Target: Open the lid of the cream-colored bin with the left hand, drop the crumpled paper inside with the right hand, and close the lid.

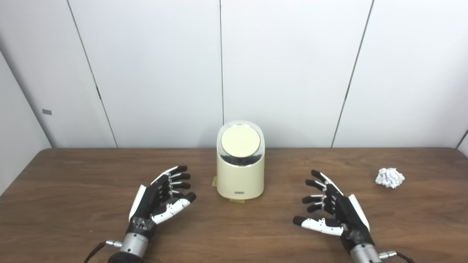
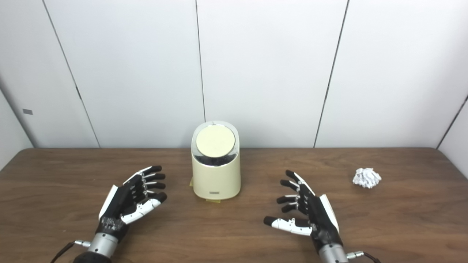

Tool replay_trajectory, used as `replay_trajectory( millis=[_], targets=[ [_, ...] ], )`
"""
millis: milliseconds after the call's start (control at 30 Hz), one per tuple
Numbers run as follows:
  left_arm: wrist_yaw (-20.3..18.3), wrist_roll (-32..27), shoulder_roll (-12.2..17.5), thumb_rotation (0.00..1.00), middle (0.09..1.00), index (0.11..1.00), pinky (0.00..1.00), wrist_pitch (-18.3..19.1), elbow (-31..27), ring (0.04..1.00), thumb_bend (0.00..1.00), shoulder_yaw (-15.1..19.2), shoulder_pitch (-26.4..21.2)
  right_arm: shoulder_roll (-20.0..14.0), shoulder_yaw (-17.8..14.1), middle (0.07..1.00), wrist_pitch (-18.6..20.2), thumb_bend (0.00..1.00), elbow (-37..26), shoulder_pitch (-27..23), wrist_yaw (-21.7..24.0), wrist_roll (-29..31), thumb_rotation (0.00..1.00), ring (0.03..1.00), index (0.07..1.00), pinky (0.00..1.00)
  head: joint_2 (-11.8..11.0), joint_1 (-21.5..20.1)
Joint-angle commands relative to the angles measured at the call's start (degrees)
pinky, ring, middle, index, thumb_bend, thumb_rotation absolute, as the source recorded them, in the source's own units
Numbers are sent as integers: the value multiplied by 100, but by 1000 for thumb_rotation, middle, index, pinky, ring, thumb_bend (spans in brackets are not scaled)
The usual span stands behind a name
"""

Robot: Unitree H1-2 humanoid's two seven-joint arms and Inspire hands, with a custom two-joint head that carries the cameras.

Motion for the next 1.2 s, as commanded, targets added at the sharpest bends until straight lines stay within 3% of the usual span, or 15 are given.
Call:
replay_trajectory(
  millis=[0,367,500,767,900,1067,1167],
  targets=[
    [4,-16,29,317,765,839,560,-194,-107,698,748,-29,-105,-43,-4,827,-159,845,-180,-182,35,22,172,620,885,509,5,-4],
    [61,34,9,314,771,839,590,-192,-120,708,736,-36,-111,-41,-2,823,-150,836,-193,-185,58,9,161,618,883,505,-2,-13],
    [274,213,-78,267,764,826,655,-68,-287,720,716,-3,-220,-55,-19,820,-173,841,-142,-216,82,46,170,619,880,498,-6,10],
    [331,304,-75,289,791,842,662,215,-377,741,714,-54,-920,-53,-29,824,-90,838,-184,-195,110,36,168,625,882,509,-28,33],
    [386,371,-114,330,834,877,774,530,-456,823,752,-35,-1297,-38,-24,822,19,834,-249,-173,104,-13,166,624,881,510,-34,52],
    [352,354,-132,265,910,937,843,886,-457,927,747,-80,-1731,-53,-19,824,-101,820,-173,-177,113,-2,146,622,882,507,-44,41],
    [364,487,-122,292,954,959,926,1075,-491,986,764,-168,-1896,-58,-13,820,-146,815,-145,-185,110,-15,142,612,881,502,-40,28]
  ],
)
